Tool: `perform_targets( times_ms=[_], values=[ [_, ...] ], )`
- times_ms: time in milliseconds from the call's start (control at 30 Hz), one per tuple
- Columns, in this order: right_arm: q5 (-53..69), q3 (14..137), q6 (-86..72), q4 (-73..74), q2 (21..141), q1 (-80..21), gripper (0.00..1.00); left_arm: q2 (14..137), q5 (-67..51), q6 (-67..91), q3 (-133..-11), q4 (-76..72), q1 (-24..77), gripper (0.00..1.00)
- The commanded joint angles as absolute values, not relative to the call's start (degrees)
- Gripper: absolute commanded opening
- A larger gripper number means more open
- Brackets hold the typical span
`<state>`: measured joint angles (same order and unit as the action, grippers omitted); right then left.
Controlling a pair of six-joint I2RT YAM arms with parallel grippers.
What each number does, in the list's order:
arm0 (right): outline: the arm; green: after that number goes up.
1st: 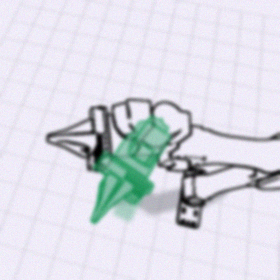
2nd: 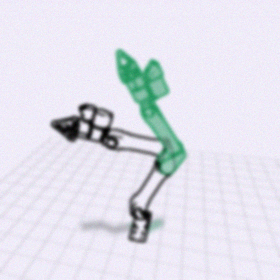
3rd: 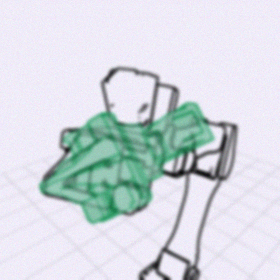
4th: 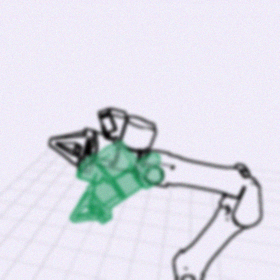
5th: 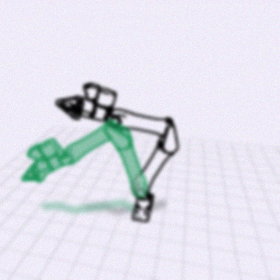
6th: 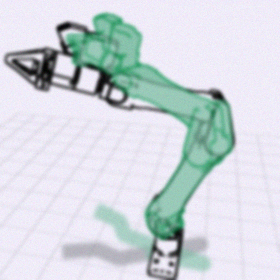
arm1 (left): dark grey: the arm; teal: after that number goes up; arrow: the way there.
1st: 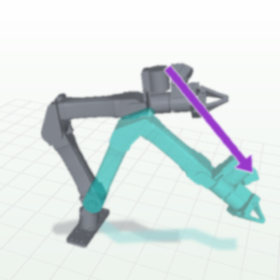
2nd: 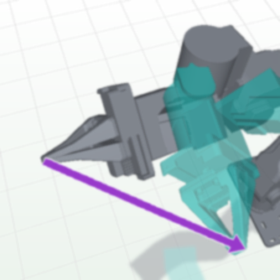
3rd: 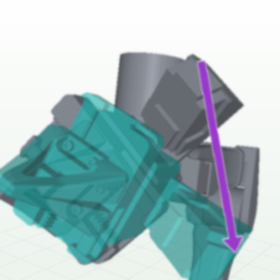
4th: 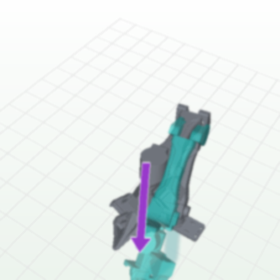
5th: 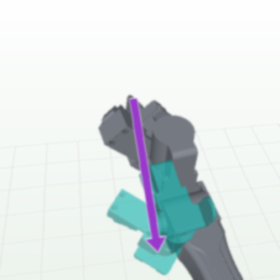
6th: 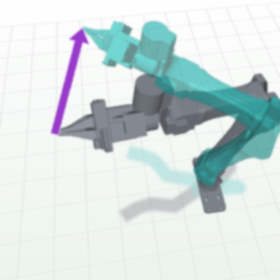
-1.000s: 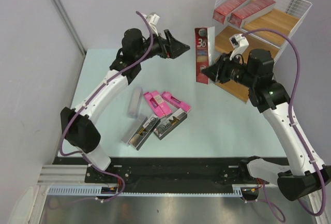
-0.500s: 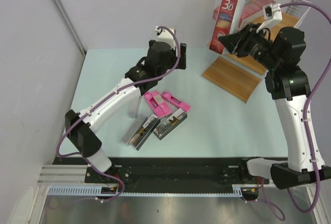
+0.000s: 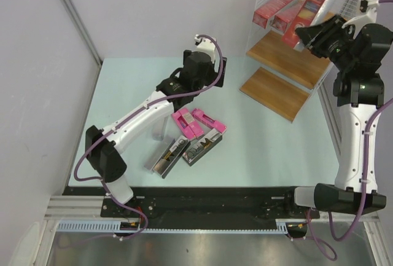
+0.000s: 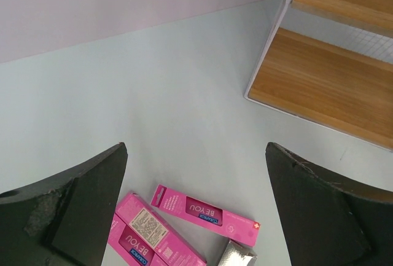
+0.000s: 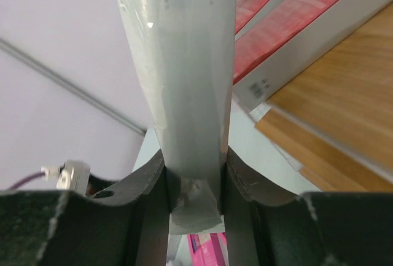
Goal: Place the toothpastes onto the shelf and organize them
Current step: Place the toothpaste on the shelf.
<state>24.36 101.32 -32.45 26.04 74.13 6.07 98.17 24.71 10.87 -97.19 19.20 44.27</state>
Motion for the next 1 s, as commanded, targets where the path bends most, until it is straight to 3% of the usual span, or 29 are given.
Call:
perform_targets(
  times_ms=[0, 167, 533, 633, 733, 967],
  values=[
    [27.5, 106.5, -39.6, 21.0, 77.1, 11.0, 0.19, 98.2, 23.7, 9.3, -100.1, 20.1, 44.8, 1.00],
    [31.5, 103.9, -47.1, 16.4, 80.8, 16.7, 0.21, 98.3, 23.4, 9.1, -99.6, 20.4, 45.2, 1.00],
    [35.9, 105.3, -50.8, 14.6, 86.5, 17.5, 0.29, 98.5, 21.5, 8.8, -99.6, 20.0, 45.5, 1.00],
    [36.4, 105.3, -50.7, 14.9, 86.9, 17.5, 0.36, 98.7, 21.2, 8.8, -99.7, 20.0, 45.6, 1.00],
    [35.9, 105.8, -49.8, 15.8, 87.1, 17.6, 0.50, 98.5, 21.2, 8.8, -99.7, 20.2, 45.6, 0.99],
    [34.2, 108.5, -47.8, 19.6, 87.7, 17.5, 0.63, 98.0, 21.0, 8.9, -99.7, 19.7, 45.6, 1.00]
  ],
)
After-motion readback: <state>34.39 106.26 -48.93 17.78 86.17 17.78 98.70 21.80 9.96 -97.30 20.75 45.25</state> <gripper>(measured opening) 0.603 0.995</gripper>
